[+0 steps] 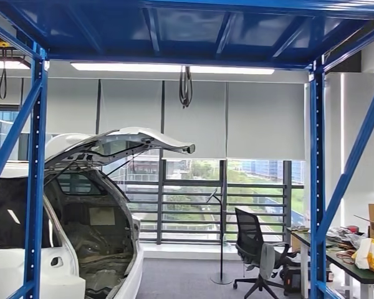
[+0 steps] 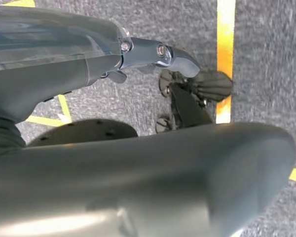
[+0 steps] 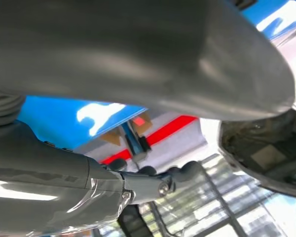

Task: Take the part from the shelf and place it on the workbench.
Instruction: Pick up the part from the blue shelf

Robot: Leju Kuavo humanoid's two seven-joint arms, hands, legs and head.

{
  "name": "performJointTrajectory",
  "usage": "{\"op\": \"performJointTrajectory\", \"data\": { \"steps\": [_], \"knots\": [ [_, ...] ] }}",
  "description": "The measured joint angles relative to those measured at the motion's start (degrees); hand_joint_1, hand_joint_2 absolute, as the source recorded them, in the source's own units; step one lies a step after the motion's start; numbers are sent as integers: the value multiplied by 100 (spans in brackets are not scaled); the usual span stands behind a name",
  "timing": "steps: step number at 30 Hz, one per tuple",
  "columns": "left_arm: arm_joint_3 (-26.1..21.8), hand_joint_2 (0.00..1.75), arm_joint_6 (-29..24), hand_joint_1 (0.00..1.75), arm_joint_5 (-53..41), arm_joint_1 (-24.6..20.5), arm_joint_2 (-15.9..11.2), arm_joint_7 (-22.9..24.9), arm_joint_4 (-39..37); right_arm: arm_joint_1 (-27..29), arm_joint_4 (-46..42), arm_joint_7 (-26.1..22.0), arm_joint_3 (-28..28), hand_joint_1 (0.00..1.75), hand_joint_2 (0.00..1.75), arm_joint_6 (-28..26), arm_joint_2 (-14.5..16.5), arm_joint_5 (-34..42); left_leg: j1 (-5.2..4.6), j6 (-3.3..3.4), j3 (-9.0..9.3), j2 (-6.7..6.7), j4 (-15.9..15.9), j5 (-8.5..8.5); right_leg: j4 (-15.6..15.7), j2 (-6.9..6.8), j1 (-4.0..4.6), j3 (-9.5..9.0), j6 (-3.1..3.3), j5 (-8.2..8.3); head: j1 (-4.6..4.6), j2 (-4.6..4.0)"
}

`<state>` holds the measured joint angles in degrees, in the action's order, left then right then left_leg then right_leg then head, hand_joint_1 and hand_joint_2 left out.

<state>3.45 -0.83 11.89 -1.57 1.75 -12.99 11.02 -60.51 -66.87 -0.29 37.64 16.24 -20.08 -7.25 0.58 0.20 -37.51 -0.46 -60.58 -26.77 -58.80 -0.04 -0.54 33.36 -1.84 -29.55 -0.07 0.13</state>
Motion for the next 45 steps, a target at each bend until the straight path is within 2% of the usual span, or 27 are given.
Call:
{"op": "performJointTrajectory", "data": {
  "steps": [2,3,6,7,8,10,12,13,15,18,19,21,22,23,24,26,28,31,33,34,36,37,38,39,42,43,45],
  "knots": [
    [-1,0,-4,0,-2,4,-4,-5,1,33,-3,-19,33,0,0,-66,-47,13,10,57,19,-12,16,-5,-91,0,-16,28,-50,-82,2,1],
    [-1,0,-7,0,-3,0,-7,-8,1,44,-6,-27,39,0,0,-96,-72,15,17,89,36,-14,26,-11,-276,1,-20,112,-66,-180,2,1],
    [-1,0,-9,0,-7,-7,-9,-12,0,127,-8,-36,49,0,0,-151,-137,13,2,160,87,-20,31,-53,-1322,4,-24,696,-82,-548,1,0],
    [-1,0,-9,0,-7,-4,-9,-12,0,173,-8,-37,52,0,0,-162,-150,11,-7,172,110,-23,30,-71,-1552,4,-23,860,-83,-561,1,0],
    [-1,0,-9,0,-7,-2,-9,-12,0,215,-8,-39,54,0,0,-174,-161,8,-15,176,140,-28,30,-91,-1577,4,-22,926,-79,-468,1,0],
    [-2,0,-8,0,-9,-4,-7,-12,0,264,-21,-48,51,0,0,-203,-188,3,-25,170,224,-45,30,-143,-993,11,-4,733,-45,-13,1,0],
    [-2,0,-4,0,-11,-11,-1,-12,0,269,-43,-64,44,0,0,-240,-220,-9,-31,145,285,-63,36,-190,-322,23,40,443,23,308,0,2],
    [-2,0,-1,0,-14,-15,3,-12,0,269,-55,-75,40,0,0,-256,-232,-16,-29,127,291,-67,40,-202,-142,26,64,365,55,347,-2,3],
    [-1,0,4,0,-25,-18,9,-12,0,289,-80,-90,37,0,0,-276,-251,-26,-19,80,292,-71,62,-209,-41,27,90,322,104,310,-6,4],
    [0,0,2,0,-43,-15,13,-13,0,332,-141,-104,24,0,0,-298,-273,-29,-14,9,228,-54,-110,-354,68,3,48,239,170,315,-7,1],
    [0,0,0,0,-45,-15,13,-14,0,344,-156,-108,21,0,0,-303,-277,-29,-8,-11,111,-46,-360,-480,89,-9,33,206,191,312,-7,0],
    [0,0,-3,0,-49,-10,11,-14,0,384,-171,-110,22,0,0,-308,-281,-29,12,-54,-271,-39,-1081,-748,95,-21,32,167,213,284,-6,0],
    [0,0,-5,0,-51,-4,12,-14,0,417,-179,-110,23,0,0,-309,-281,-30,27,-76,-436,-36,-1342,-795,94,-24,30,148,213,268,-6,0],
    [0,0,-7,0,-53,2,11,-14,0,447,-191,-110,23,0,0,-309,-282,-31,44,-96,-518,-31,-1423,-741,92,-22,25,128,204,249,-6,0],
    [0,0,-11,0,-55,6,11,-14,0,469,-206,-110,23,0,0,-310,-284,-33,64,-116,-493,-23,-1284,-584,88,-19,17,103,187,226,-6,0],
    [0,0,-19,0,-59,8,12,-14,0,486,-239,-111,18,0,0,-313,-289,-37,99,-156,-219,3,-610,-172,66,-12,-2,50,130,164,-6,0],
    [0,0,-22,0,-60,3,14,-14,0,484,-268,-110,10,0,0,-316,-300,-39,100,-138,5,21,-103,5,32,0,0,32,52,109,-8,0],
    [-1,0,-24,0,-74,0,9,-14,0,492,-308,-115,-9,0,0,-333,-311,-80,61,-21,56,21,6,-19,48,0,-13,18,-37,80,-11,0],
    [-1,0,-26,0,-94,2,1,-19,0,511,-355,-195,-32,0,0,-397,-329,-196,59,56,86,13,20,-31,-118,-3,-33,71,-74,-45,-11,0],
    [-1,0,-25,0,-105,1,-1,-22,0,538,-395,-273,-50,0,0,-459,-342,-285,59,89,106,11,26,-42,-367,-1,-37,184,-84,-175,-11,0],
    [0,0,-19,0,-136,-1,-2,-25,0,674,-523,-491,-106,0,0,-624,-368,-512,37,142,150,3,26,-78,-1140,2,-32,578,-84,-472,-13,0],
    [0,0,-16,0,-152,1,-2,-25,0,789,-604,-588,-145,0,0,-699,-375,-622,22,159,178,-3,26,-98,-1463,3,-30,769,-76,-549,-13,0],
    [0,0,-14,0,-167,3,-2,-25,0,921,-697,-665,-200,0,0,-752,-379,-707,8,171,209,-12,26,-121,-1615,3,-26,884,-62,-525,-12,0],
    [0,0,-13,0,-178,3,-2,-26,0,1048,-790,-710,-271,0,0,-778,-377,-756,-6,178,245,-21,26,-145,-1532,3,-16,892,-38,-390,-12,0],
    [0,0,-10,0,-196,-6,-1,-27,0,1280,-1047,-782,-561,0,0,-789,-357,-778,-30,165,337,-34,30,-218,-468,-37,81,502,82,230,-11,0],
    [0,0,-8,0,-198,-6,0,-27,0,1311,-1114,-800,-650,0,0,-780,-348,-763,-33,149,348,-34,35,-235,-209,-54,117,397,117,322,-11,2],
    [1,0,1,0,-203,0,2,-26,0,1369,-1216,-830,-792,0,0,-749,-336,-724,-31,103,358,-20,58,-256,-49,-56,159,330,163,324,-13,4]
  ]
}}
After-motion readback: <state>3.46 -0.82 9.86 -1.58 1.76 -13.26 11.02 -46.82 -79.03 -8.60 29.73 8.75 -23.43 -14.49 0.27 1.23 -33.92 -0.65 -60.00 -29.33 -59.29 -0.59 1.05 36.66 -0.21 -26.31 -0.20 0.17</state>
